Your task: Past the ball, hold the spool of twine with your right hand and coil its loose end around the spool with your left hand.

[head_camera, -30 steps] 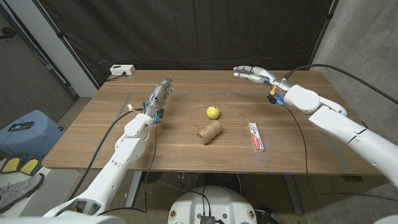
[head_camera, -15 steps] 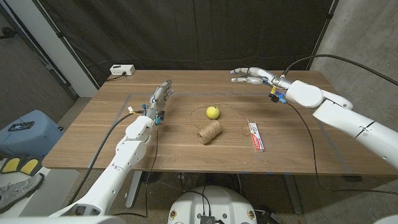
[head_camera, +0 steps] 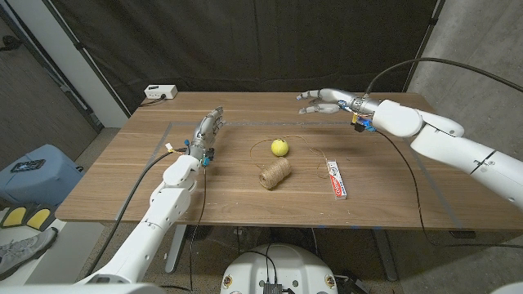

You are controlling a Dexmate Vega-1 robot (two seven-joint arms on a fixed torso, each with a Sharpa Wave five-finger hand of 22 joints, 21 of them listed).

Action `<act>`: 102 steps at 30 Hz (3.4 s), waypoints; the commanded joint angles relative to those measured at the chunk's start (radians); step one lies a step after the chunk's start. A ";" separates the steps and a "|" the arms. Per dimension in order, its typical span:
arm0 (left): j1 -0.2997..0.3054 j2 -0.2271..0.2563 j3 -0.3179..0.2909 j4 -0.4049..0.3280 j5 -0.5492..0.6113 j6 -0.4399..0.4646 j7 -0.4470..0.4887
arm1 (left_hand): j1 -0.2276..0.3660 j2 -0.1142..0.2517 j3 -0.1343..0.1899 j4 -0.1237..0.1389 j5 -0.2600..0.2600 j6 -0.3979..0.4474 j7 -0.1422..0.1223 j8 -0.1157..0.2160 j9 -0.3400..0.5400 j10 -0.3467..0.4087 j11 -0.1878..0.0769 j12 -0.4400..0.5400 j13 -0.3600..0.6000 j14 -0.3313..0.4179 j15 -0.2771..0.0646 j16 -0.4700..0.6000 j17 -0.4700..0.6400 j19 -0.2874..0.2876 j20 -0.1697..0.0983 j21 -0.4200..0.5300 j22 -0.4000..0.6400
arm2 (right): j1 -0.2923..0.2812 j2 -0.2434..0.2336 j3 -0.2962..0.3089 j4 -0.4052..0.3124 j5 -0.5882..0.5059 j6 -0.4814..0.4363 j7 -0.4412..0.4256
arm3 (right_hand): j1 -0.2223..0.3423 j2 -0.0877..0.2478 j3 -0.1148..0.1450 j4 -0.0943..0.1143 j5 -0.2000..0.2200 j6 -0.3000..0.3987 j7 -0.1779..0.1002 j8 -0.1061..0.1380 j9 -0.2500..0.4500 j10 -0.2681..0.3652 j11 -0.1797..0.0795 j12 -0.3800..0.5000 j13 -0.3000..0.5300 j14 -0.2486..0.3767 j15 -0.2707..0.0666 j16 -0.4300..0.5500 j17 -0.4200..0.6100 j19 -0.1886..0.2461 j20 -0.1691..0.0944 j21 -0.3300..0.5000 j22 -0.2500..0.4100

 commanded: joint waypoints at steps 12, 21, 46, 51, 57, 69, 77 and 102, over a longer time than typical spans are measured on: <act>0.028 -0.008 -0.024 -0.031 0.008 -0.014 0.009 | -0.005 0.001 0.003 -0.006 0.005 0.003 0.008 -0.001 0.001 0.000 0.006 0.004 0.003 0.002 0.009 0.002 0.001 0.006 0.009 -0.008 0.005 | 0.064 -0.060 -0.069 -0.105 -0.152 0.027 0.052 | 0.111 -0.050 0.026 -0.032 0.022 -0.027 0.011 -0.003 0.004 0.010 -0.022 0.004 0.004 0.023 -0.026 0.005 -0.002 0.003 0.005 -0.002 0.001; 0.023 -0.011 -0.026 -0.026 0.009 -0.011 0.008 | -0.005 0.003 0.003 -0.008 0.005 0.004 0.008 0.000 0.001 0.000 0.007 0.004 0.003 0.003 0.010 0.003 0.001 0.008 0.009 -0.011 0.005 | 0.084 -0.066 -0.095 -0.133 -0.255 0.047 0.032 | 0.153 -0.070 0.035 -0.031 0.030 -0.017 0.007 0.003 0.005 0.024 -0.035 0.007 0.004 0.020 -0.034 0.000 -0.004 -0.006 -0.003 -0.006 0.001; -0.014 -0.024 -0.010 0.013 0.016 -0.011 0.005 | -0.009 0.003 0.005 -0.010 0.005 0.008 0.006 0.001 0.001 0.003 0.007 0.006 0.003 0.004 0.010 0.003 0.002 0.011 0.009 -0.019 0.005 | 0.168 -0.052 -0.163 -0.114 -0.345 0.100 0.137 | 0.255 -0.141 0.050 -0.016 0.042 0.008 -0.112 0.009 0.007 0.049 -0.156 0.001 0.003 0.004 -0.061 -0.008 -0.005 -0.038 0.016 -0.010 0.003; -0.030 -0.025 0.000 0.029 0.012 -0.010 -0.007 | -0.010 0.003 0.005 -0.011 0.006 0.010 0.007 0.002 0.001 0.004 0.006 0.006 0.003 0.005 0.009 0.004 0.002 0.012 0.008 -0.020 0.005 | 0.176 -0.050 -0.175 -0.116 -0.362 0.102 0.153 | 0.258 -0.146 0.050 -0.013 0.042 0.016 -0.121 0.012 0.008 0.056 -0.163 0.004 0.004 0.009 -0.066 -0.005 -0.005 -0.041 0.014 -0.010 0.003; -0.045 -0.031 0.007 0.050 0.006 -0.016 -0.012 | -0.011 0.003 0.006 -0.011 0.006 0.014 0.007 0.003 0.001 0.005 0.006 0.007 0.003 0.006 0.009 0.004 0.002 0.014 0.008 -0.022 0.005 | 0.186 -0.050 -0.191 -0.123 -0.392 0.111 0.170 | 0.265 -0.149 0.052 -0.013 0.044 0.016 -0.124 0.012 0.008 0.061 -0.170 0.005 0.006 0.012 -0.061 -0.003 -0.003 -0.044 0.009 -0.010 0.003; -0.060 -0.036 0.014 0.080 -0.004 -0.031 -0.018 | -0.013 0.004 0.009 -0.012 0.006 0.016 0.008 0.003 0.001 0.008 0.006 0.008 0.003 0.008 0.009 0.005 0.002 0.016 0.009 -0.026 0.005 | 0.185 -0.052 -0.208 -0.136 -0.431 0.137 0.162 | 0.297 -0.163 0.065 -0.012 0.061 0.079 -0.136 0.034 0.012 0.125 -0.179 0.030 0.021 0.042 -0.089 0.014 0.009 -0.053 -0.007 -0.008 0.003; -0.066 -0.040 0.016 0.091 -0.013 -0.038 -0.022 | -0.014 0.005 0.010 -0.012 0.007 0.017 0.008 0.003 0.001 0.009 0.009 0.008 0.003 0.009 0.009 0.004 0.002 0.017 0.009 -0.028 0.005 | 0.187 -0.031 -0.226 -0.127 -0.450 0.142 0.160 | 0.303 -0.167 0.068 -0.010 0.064 0.092 -0.138 0.038 0.012 0.144 -0.183 0.036 0.024 0.056 -0.101 0.021 0.012 -0.055 -0.011 -0.007 0.003; -0.086 -0.055 0.013 0.126 -0.038 -0.052 -0.041 | -0.017 0.006 0.012 -0.014 0.007 0.027 0.011 0.005 0.001 0.013 0.003 0.010 0.003 0.010 0.010 0.005 0.002 0.022 0.010 -0.035 0.006 | 0.200 0.017 -0.278 -0.098 -0.479 0.133 0.183 | 0.339 -0.177 0.086 -0.010 0.081 0.160 -0.159 0.060 0.016 0.200 -0.206 0.056 0.040 0.111 -0.129 0.038 0.020 -0.020 -0.032 0.004 0.003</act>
